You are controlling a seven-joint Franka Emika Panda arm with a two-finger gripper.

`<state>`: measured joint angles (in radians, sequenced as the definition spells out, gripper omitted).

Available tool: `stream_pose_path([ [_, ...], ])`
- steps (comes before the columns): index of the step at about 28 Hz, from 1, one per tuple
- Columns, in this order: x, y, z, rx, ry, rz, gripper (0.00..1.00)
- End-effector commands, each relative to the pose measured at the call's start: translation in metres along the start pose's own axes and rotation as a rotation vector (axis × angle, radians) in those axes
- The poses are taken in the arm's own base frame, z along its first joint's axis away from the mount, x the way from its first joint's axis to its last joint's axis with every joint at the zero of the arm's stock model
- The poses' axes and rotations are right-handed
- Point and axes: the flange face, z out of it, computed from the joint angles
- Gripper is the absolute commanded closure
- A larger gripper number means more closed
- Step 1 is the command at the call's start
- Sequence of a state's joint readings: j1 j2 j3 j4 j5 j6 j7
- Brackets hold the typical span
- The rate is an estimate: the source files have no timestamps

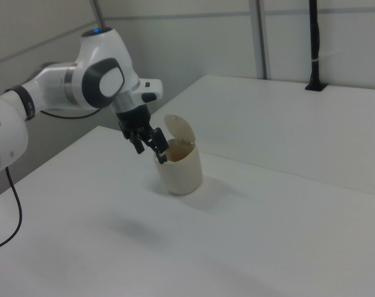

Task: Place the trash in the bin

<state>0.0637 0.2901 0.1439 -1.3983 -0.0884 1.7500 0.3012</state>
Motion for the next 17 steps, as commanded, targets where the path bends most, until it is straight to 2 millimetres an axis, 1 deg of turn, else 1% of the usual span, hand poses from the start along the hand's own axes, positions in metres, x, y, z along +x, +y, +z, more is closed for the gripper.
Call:
stream_pose_path([
  [1, -0.021, 0.045, -0.012, -0.028, -0.114, -0.085, 0.0],
  [3, -0.023, 0.062, -0.015, -0.036, -0.134, -0.096, 0.0],
  [4, -0.025, 0.076, -0.018, -0.041, -0.153, -0.104, 0.0],
  [7, -0.025, 0.094, -0.016, -0.051, -0.174, -0.093, 0.0],
  [9, -0.024, 0.108, -0.018, -0.063, -0.17, -0.086, 0.0],
  [17, -0.021, 0.13, -0.015, -0.077, -0.172, -0.075, 0.0],
])
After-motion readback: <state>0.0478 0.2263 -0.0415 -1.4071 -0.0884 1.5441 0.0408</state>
